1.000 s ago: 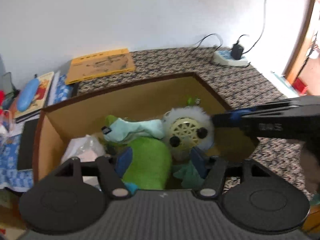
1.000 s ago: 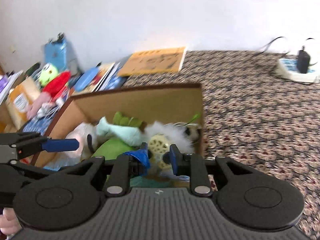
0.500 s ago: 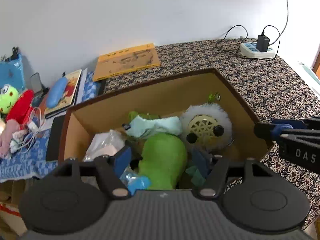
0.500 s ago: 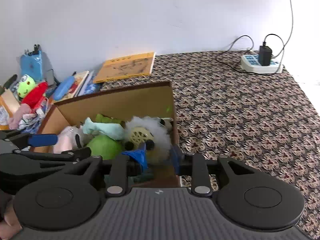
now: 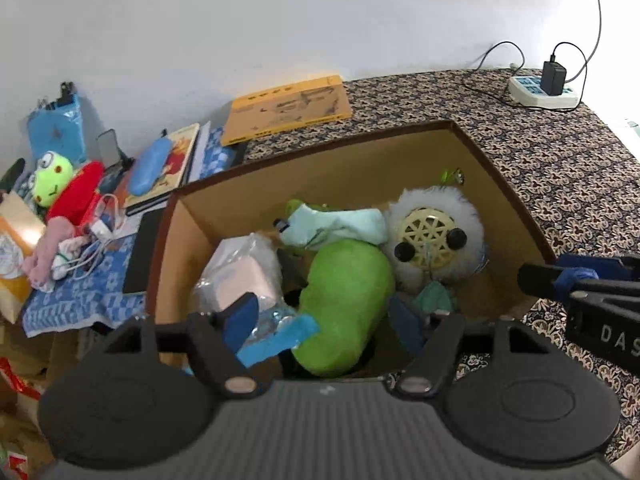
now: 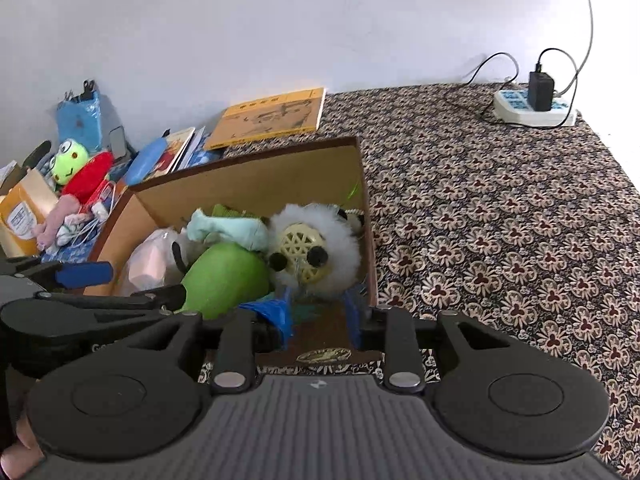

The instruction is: Organize soft objects

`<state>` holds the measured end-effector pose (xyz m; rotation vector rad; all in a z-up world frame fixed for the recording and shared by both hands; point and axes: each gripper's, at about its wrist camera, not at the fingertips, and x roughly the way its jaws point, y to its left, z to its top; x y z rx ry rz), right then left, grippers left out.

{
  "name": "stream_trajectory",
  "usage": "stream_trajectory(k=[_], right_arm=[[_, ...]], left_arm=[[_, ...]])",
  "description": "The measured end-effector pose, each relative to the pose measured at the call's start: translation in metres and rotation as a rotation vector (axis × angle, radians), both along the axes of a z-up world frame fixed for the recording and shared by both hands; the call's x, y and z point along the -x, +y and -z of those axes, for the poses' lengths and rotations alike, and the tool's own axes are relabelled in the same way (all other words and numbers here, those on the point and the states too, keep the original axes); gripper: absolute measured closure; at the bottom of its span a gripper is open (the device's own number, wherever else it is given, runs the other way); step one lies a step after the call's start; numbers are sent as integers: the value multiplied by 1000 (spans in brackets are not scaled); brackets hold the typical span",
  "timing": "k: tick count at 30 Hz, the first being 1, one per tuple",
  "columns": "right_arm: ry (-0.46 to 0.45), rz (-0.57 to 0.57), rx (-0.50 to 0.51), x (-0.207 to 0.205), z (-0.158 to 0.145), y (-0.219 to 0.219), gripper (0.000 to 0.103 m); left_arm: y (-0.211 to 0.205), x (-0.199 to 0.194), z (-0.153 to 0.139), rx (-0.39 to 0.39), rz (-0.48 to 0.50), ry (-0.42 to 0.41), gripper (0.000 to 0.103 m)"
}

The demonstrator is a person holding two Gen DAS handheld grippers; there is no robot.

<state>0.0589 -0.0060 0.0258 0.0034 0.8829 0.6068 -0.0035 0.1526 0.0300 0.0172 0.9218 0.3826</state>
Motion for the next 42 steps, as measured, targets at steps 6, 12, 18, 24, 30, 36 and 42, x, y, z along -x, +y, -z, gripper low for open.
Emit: stream_trajectory(k=[6,12,18,24,30,36,42], right_arm=[[-8,-32,27,0,-3,-7,90],[-58,-23,74,-5,-7,-30,89],[-32,92,136,-19,2,-75,89],[48,236,156,-29,15,-124,88],[31,308,176,-30,13,-152,87],[10,312,165,-34,6,-158,87],[-37,215,146,-29,-13,-135,87]], left_arm=[[-16,-3,-3,-30,-64,-4,30],[-38,-10,-6,-14,-83,-20,30],[-80,-26,-1,2,-39,3,30],[-127,-43,3,32,50,26,30],[-154,-54,-1,35,97,20,30],[-156,-57,-5,37,88,10,30],[-125,-51,-17,45,-15,-22,30]])
